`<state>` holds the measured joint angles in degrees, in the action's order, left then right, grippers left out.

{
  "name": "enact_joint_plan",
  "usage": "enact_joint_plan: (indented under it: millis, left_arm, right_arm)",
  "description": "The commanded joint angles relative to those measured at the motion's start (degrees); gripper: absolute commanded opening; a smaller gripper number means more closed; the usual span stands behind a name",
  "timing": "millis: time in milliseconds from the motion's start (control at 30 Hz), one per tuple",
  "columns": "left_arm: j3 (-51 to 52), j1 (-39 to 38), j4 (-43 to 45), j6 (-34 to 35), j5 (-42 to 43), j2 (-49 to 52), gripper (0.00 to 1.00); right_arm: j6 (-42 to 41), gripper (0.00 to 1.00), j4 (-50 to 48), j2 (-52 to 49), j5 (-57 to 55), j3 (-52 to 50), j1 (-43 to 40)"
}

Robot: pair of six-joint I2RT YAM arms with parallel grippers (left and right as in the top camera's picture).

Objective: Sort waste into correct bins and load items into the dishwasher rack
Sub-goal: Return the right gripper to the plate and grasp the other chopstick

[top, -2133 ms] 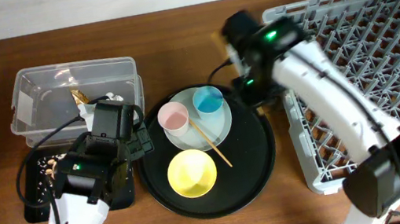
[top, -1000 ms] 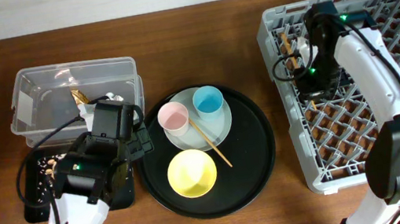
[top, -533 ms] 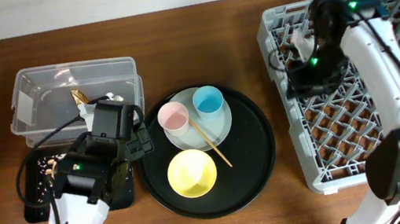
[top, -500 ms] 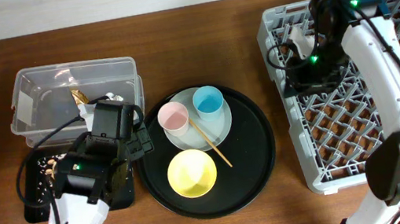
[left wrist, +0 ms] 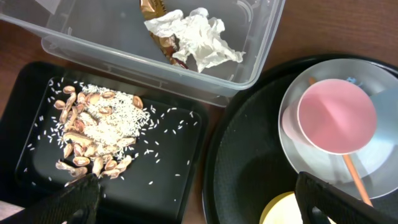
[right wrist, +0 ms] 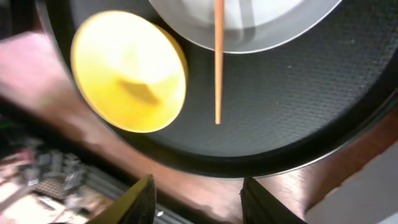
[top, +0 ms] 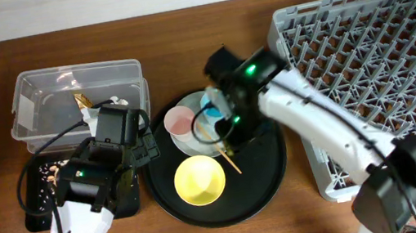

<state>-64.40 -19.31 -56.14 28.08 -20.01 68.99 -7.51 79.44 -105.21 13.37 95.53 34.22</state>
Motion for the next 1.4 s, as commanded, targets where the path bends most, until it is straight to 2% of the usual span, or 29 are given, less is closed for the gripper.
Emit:
enact_joint_plan:
  millis: [0, 233, 633, 733, 900, 1000, 1367]
  left_arm:
    - [-0.8, 0.3, 0.0, -0.3, -0.8, -0.6, 0.99]
    - [-0.8, 0.3, 0.0, -0.3, -0.8, -0.6, 0.99]
    - [-0.8, 0.3, 0.0, -0.3, -0.8, -0.6, 0.99]
    - [-0.8, 0.3, 0.0, -0.3, -0.8, -0.6, 0.99]
    - [-0.8, 0.3, 0.0, -0.3, -0.8, -0.6, 0.99]
    - [-0.8, 0.3, 0.0, -0.3, -0.8, -0.6, 0.99]
    - [-0.8, 0.3, 0.0, -0.3, -0.8, -0.6, 0.99]
  right_arm:
    - [-3.1, 0.47, -3.5, 0.6, -6.8, -4.4, 4.4]
    - [-3.1, 0.51, -14.1, 0.6, -7.1, -15.1, 6.6]
    - [-3.1, 0.52, -25.3, 0.3, -9.6, -23.5, 6.5]
    - [-3.1, 0.43, -27.8, -0.1, -9.5, -24.9, 6.5]
    - [-3.1, 0.41, -29.7, -0.1, -9.6, -25.2, 6.5]
    - [-3.1, 0.35, -30.5, -0.1, -9.6, -25.2, 6.5]
    - [-4.0, 0.29, -30.9, -0.2, -10.3, -25.2, 6.5]
